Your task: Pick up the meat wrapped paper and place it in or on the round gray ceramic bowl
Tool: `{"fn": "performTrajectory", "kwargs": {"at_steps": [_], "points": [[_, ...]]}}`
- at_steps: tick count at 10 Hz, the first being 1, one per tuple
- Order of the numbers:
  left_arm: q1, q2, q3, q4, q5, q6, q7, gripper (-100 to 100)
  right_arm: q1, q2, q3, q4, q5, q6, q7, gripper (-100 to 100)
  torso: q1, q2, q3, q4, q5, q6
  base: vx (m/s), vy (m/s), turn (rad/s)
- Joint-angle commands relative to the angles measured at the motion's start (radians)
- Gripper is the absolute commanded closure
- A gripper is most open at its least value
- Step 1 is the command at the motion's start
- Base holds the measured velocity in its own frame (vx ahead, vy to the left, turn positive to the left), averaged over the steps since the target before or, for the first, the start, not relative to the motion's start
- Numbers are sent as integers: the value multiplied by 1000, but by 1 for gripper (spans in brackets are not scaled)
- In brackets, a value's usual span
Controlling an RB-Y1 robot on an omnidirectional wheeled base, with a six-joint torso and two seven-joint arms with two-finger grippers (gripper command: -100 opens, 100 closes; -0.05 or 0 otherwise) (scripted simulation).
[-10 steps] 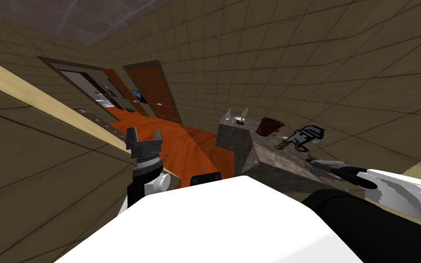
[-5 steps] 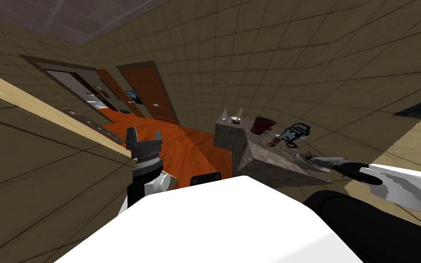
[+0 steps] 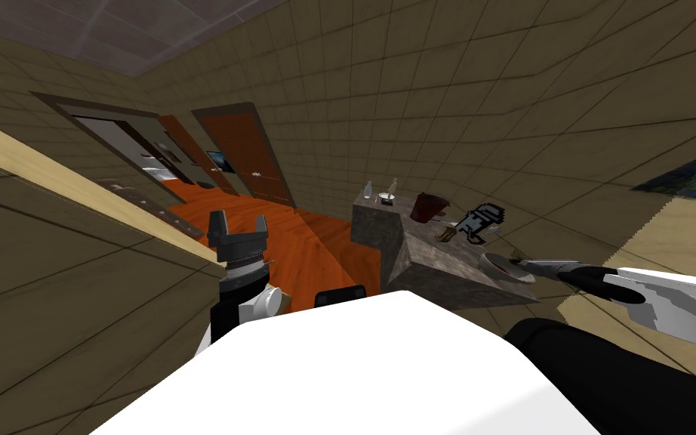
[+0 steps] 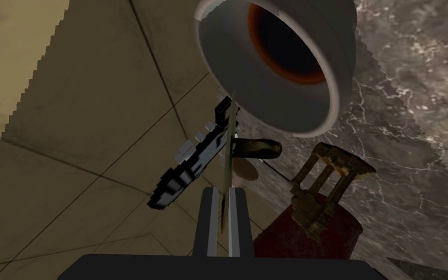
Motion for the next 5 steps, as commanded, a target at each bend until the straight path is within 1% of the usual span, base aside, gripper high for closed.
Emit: {"fn": "performTrajectory", "kwargs": {"at_steps": [1,3,5], "points": [[0,0,0,0,0,0,0,0,28,-16,-2,-2,-18,8,-12,100,0,0,0,0,0,0,0,-77,41],[0,0,0,0,0,0,0,0,76,-44,2,3,-53,23,-37,100,1,-1,-1,0,0,0,8,-77,97],[0,0,0,0,0,0,0,0,103,-57,6,8,-72,35,-51,100,1,-3,-2,-1,0,-1,20,-69,88]]}}
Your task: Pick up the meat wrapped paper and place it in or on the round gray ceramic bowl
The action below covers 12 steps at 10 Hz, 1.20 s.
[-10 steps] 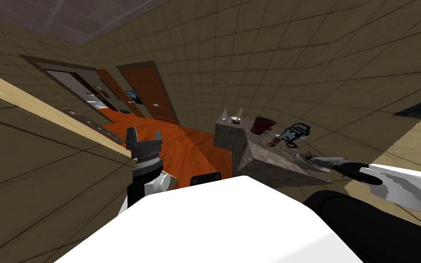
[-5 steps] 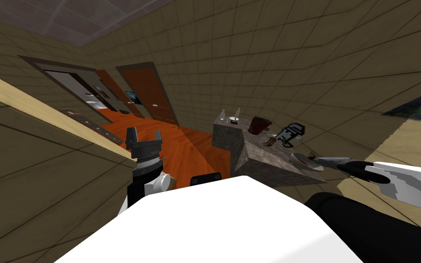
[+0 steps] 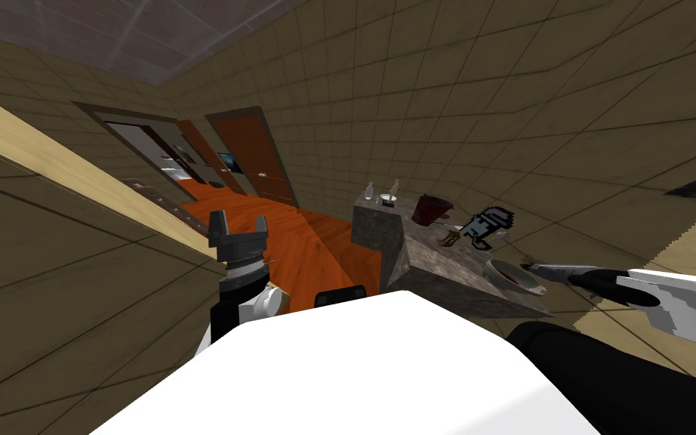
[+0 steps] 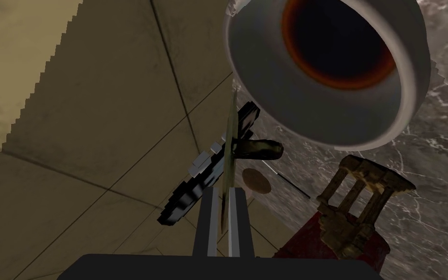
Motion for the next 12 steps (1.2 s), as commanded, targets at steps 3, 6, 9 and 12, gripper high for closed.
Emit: {"fn": "performTrajectory", "kwargs": {"at_steps": [3,6,9,12], "points": [[0,0,0,0,0,0,0,0,1,0,0,0,-1,1,-1,-100,4,1,1,0,1,0,4,-11,4],[0,0,0,0,0,0,0,0,1,0,0,0,-1,1,-1,-100,5,2,1,0,1,0,0,0,0],[0,0,0,0,0,0,0,0,47,-65,-31,20,-29,-23,-19,-100,6,1,1,0,2,1,2,4,-103],[0,0,0,0,0,0,0,0,69,-98,-47,30,-43,-35,-28,-100,6,1,1,0,2,0,3,9,-63]]}}
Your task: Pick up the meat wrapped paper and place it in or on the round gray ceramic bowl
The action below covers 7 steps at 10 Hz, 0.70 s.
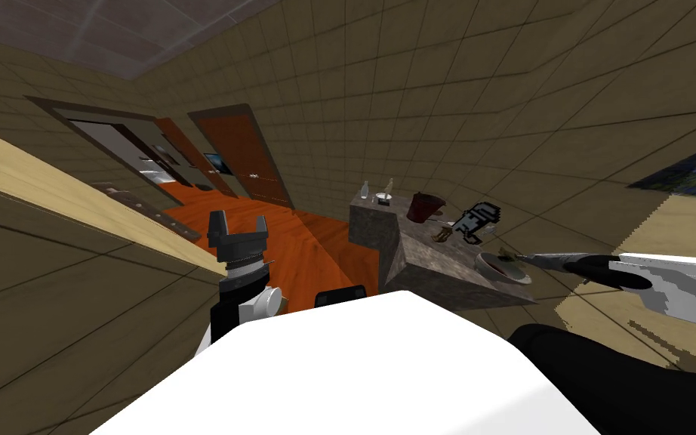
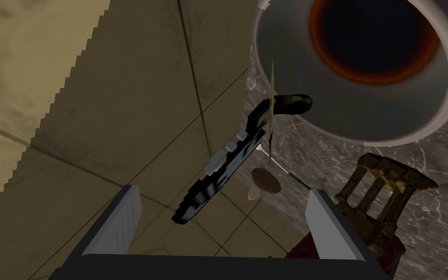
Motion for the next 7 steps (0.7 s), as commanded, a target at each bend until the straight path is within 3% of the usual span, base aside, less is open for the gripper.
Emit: {"fn": "performTrajectory", "kwargs": {"at_steps": [1,3,5,6,7], "points": [[0,0,0,0,0,0,0,0,35,-34,-29,2,-14,-7,-8,-100,0,0,0,0,0,0,2,5,-106],[0,0,0,0,0,0,0,0,35,-34,-29,2,-14,-7,-8,-100,0,0,0,0,0,0,1,3,-32],[0,0,0,0,0,0,0,0,80,-99,-59,21,-43,-30,-26,-100,0,0,0,0,0,0,2,5,-156],[0,0,0,0,0,0,0,0,68,-99,-55,21,-43,-30,-26,-100,0,0,0,0,0,0,2,10,-44],[0,0,0,0,0,0,0,0,103,-131,-75,31,-57,-42,-34,-100,0,0,0,0,0,0,1,7,-75]]}}
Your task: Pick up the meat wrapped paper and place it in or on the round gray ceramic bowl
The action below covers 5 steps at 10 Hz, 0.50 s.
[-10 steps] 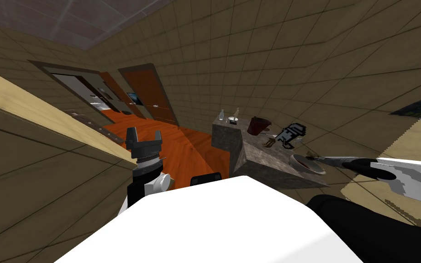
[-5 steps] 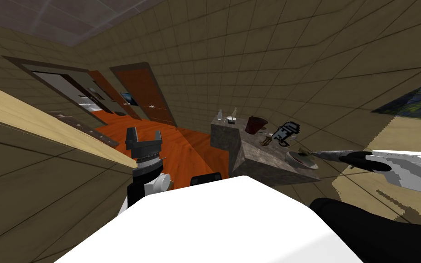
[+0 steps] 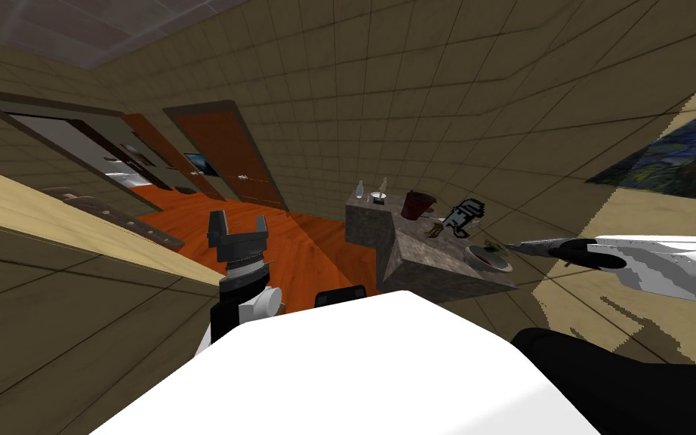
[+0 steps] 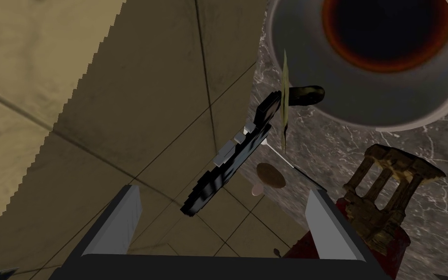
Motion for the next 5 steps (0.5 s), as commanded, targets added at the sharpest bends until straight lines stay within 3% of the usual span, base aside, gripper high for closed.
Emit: {"fn": "performTrajectory", "kwargs": {"at_steps": [1,4,5], "points": [[0,0,0,0,0,0,0,0,44,-50,-30,12,-22,-17,-16,-100,0,0,0,0,0,0,3,9,-147],[0,0,0,0,0,0,0,0,44,-50,-30,12,-22,-17,-16,-100,0,0,0,0,0,0,1,5,-23],[0,0,0,0,0,0,0,0,67,-83,-45,22,-37,-29,-24,-100,-1,0,0,0,0,0,1,0,-129]]}}
